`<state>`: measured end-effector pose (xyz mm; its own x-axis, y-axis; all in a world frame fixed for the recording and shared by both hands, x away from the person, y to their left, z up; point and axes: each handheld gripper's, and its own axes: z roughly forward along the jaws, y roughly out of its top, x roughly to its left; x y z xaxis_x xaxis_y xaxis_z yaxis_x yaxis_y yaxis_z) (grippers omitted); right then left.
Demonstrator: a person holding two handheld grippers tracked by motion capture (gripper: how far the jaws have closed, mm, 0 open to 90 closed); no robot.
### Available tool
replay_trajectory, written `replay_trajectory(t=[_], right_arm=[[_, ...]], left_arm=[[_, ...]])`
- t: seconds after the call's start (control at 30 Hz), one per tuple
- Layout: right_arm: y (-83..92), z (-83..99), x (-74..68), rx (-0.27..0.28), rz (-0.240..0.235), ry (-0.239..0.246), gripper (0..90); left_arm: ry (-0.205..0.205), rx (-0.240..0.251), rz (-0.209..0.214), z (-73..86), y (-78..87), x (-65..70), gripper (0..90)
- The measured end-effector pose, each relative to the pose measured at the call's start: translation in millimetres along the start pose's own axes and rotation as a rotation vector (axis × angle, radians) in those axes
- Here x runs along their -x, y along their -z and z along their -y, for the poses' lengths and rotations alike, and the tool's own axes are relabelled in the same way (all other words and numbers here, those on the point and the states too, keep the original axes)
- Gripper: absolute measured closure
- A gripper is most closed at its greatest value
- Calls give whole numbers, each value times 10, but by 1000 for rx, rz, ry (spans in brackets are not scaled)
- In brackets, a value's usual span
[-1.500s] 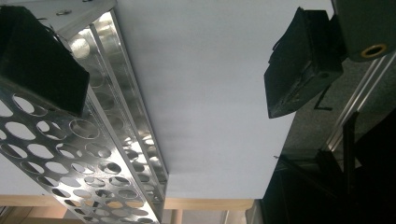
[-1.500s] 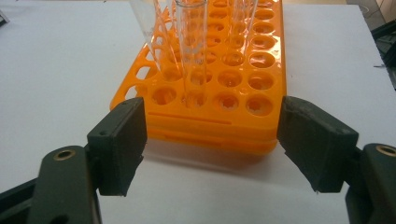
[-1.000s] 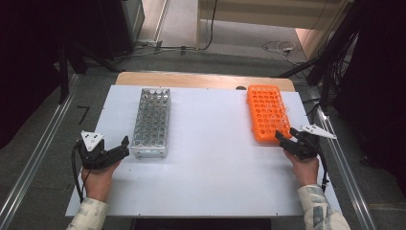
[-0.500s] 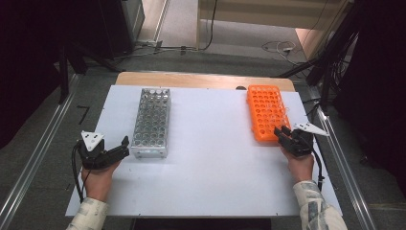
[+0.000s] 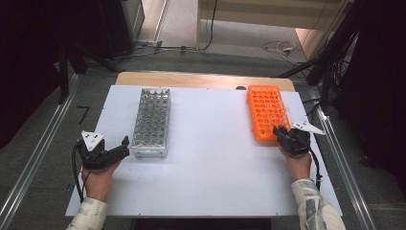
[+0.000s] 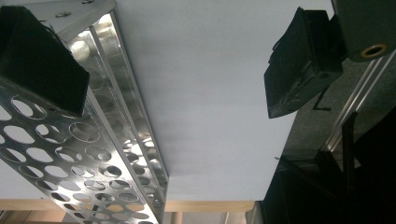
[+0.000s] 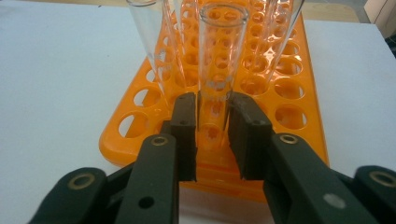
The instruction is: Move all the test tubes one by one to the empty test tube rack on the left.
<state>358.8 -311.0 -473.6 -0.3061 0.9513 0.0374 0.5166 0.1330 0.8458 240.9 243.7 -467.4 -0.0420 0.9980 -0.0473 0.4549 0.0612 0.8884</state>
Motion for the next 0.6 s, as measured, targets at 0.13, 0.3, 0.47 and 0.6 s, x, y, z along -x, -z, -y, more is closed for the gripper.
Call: replay_trajectory(t=[0.13, 0.3, 0.47, 0.6], right_arm=[[-8, -3, -9, 2, -1, 12, 726], [31, -26, -12, 21, 1, 11, 727], [78, -57, -21, 39, 1, 15, 727], [136, -91, -53, 60, 13, 24, 728]], left_arm=[[0, -1, 0, 1, 0, 0, 64], [1, -3, -2, 0, 3, -3, 65], [0, 5, -2, -2, 15, 10, 65], [-6, 10, -1, -9, 26, 25, 72]])
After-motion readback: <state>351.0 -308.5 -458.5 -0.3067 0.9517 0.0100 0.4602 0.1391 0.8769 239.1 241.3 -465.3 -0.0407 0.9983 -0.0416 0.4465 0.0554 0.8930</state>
